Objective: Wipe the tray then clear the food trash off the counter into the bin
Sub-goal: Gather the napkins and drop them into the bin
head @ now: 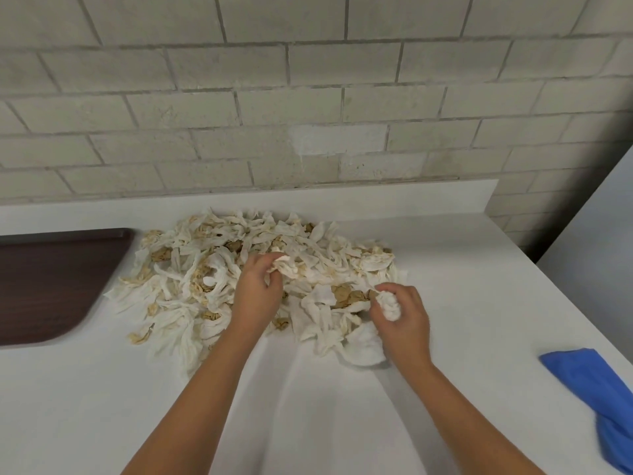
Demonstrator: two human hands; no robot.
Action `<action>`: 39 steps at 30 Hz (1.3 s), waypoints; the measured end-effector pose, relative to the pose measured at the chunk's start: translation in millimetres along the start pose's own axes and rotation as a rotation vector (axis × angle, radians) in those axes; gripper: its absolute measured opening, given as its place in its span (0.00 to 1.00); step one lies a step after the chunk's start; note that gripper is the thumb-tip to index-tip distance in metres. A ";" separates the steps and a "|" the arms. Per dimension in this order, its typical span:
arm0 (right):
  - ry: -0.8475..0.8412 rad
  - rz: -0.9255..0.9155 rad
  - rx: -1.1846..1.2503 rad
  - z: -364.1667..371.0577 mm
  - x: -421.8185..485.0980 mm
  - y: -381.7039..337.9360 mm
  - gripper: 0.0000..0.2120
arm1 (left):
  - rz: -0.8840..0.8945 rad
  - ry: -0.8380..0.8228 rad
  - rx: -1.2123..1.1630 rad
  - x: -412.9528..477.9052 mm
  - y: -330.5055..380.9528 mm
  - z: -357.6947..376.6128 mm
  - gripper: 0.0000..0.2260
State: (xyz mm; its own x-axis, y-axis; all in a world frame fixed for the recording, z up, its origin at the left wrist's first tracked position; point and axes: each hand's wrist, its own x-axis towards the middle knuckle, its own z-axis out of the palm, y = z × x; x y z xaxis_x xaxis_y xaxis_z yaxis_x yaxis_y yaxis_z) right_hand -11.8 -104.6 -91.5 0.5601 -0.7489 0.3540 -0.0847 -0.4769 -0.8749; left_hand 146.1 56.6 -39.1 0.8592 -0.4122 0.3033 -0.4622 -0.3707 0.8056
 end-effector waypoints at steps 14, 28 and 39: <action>-0.425 0.147 -0.625 -7.6 22.3 29.5 0.18 | 0.118 -0.430 0.684 3.8 -20.1 99.8 0.19; -0.230 0.118 -0.371 -13.9 12.3 32.6 0.18 | -0.075 -0.078 -0.161 19.6 18.7 47.5 0.11; -0.252 0.114 -0.274 -29.7 33.7 -21.4 0.09 | -0.391 0.013 -0.589 10.2 55.7 20.6 0.14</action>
State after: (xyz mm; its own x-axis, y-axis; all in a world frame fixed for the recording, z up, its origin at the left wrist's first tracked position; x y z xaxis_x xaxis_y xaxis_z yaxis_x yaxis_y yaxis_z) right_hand -15.5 -133.3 -51.0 0.7164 -0.6841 0.1371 -0.3563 -0.5277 -0.7711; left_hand 124.6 14.6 -1.6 0.9422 -0.3293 -0.0614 0.0733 0.0237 0.9970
